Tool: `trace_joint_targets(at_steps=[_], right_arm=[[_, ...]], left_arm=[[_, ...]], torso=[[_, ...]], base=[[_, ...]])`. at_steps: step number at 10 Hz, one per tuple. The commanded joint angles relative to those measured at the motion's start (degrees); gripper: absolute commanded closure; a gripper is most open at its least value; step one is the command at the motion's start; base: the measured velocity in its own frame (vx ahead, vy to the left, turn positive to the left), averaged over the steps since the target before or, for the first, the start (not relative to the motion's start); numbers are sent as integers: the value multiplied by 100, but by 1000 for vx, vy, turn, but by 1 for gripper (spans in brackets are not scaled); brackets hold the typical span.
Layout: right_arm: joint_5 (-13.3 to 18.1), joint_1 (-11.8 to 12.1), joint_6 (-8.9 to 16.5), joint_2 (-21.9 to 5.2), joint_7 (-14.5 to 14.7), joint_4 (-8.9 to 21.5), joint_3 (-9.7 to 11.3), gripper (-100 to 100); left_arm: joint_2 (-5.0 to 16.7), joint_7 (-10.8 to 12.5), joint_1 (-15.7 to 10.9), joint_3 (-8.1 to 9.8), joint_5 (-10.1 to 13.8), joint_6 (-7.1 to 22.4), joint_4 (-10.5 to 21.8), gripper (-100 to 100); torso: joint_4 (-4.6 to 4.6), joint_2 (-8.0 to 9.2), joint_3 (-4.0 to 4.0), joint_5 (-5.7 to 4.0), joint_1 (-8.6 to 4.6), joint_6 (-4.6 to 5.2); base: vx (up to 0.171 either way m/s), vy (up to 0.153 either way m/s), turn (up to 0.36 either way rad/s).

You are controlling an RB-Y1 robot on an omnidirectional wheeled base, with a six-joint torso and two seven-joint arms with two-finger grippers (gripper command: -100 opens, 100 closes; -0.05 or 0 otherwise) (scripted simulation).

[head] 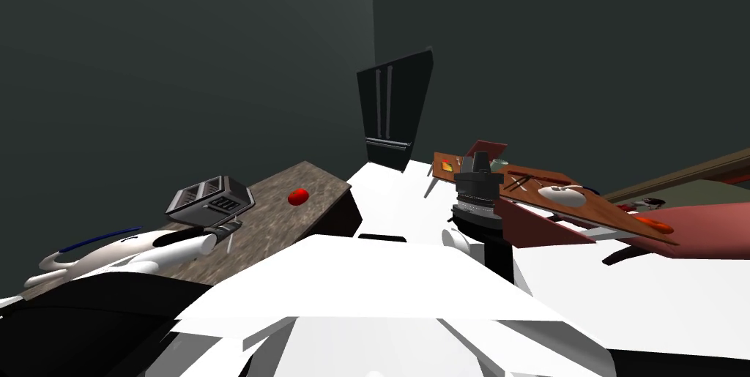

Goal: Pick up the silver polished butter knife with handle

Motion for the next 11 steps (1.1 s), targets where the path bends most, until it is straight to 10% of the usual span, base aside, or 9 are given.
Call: trace_joint_targets(at_steps=[1, 4, 10, 11], right_arm=[[0, 0, 0, 0, 0, 0, 0, 0], [0, 0, 0, 0, 0, 0, 0, 0], [0, 0, 0, 0, 0, 0, 0, 0], [0, 0, 0, 0, 0, 0, 0, 0]], left_arm=[[97, -160, 6, -108, 286, -29, 0, 100], [435, -403, 112, -129, 860, 61, -183, 100], [650, -536, 171, -143, 1074, 119, -281, 100], [651, -518, 171, -143, 1067, 121, -283, 0]], torso=[[0, 0, 0, 0, 0, 0], [2, 3, 2, -4, -9, -4], [3, 5, 4, 5, 2, 0], [3, 5, 4, 6, 6, -1]], base=[[3, -21, 13], [4, -33, 44], [2, -12, 12], [0, 0, 0]])
